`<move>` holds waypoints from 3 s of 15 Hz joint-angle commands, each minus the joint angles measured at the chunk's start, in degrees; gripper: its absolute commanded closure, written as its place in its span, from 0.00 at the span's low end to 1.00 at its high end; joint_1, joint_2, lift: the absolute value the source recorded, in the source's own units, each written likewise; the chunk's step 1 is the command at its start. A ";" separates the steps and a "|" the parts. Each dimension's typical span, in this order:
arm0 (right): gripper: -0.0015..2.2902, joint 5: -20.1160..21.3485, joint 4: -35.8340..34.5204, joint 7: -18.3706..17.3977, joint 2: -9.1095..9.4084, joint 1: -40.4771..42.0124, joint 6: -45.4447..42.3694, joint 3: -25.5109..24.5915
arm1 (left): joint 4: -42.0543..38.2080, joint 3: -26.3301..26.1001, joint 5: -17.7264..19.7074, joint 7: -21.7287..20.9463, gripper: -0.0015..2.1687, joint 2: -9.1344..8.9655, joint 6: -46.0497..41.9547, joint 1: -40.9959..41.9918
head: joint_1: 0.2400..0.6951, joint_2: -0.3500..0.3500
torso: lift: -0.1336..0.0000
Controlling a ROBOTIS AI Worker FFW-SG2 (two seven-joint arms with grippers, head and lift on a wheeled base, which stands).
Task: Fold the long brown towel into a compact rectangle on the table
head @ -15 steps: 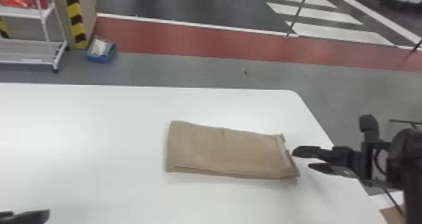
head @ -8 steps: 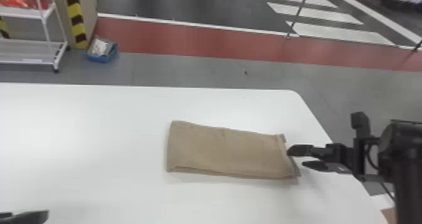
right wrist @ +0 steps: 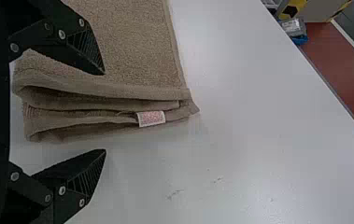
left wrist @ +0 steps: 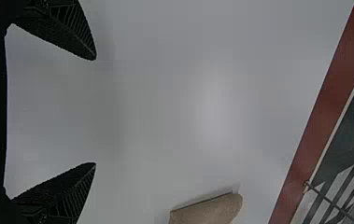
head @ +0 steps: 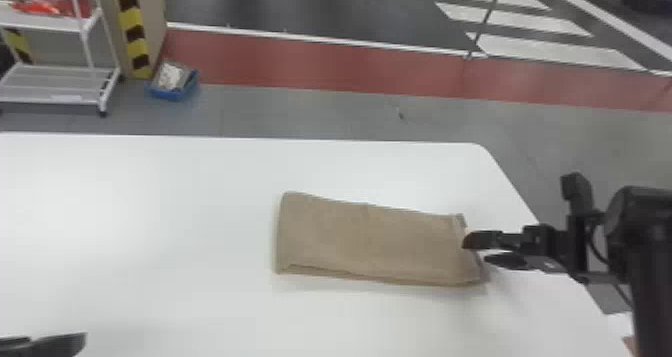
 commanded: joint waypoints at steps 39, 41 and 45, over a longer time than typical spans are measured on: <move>0.62 -15.24 -16.25 -3.67 11.77 1.52 0.12 -2.15 | -2.11 1.00 0.25 -0.27 0.03 0.06 0.24 1.27 | 1.00 0.41 | 0.07; 0.62 -14.54 -14.93 -4.63 11.86 1.52 0.12 -1.44 | -2.02 1.61 0.25 -0.27 0.03 0.06 0.24 1.53 | 1.00 0.44 | 0.07; 0.62 -15.15 -13.08 -6.22 12.39 2.22 0.12 -3.46 | -1.94 1.97 0.33 -0.44 0.03 0.06 0.24 1.62 | 1.00 0.46 | 0.07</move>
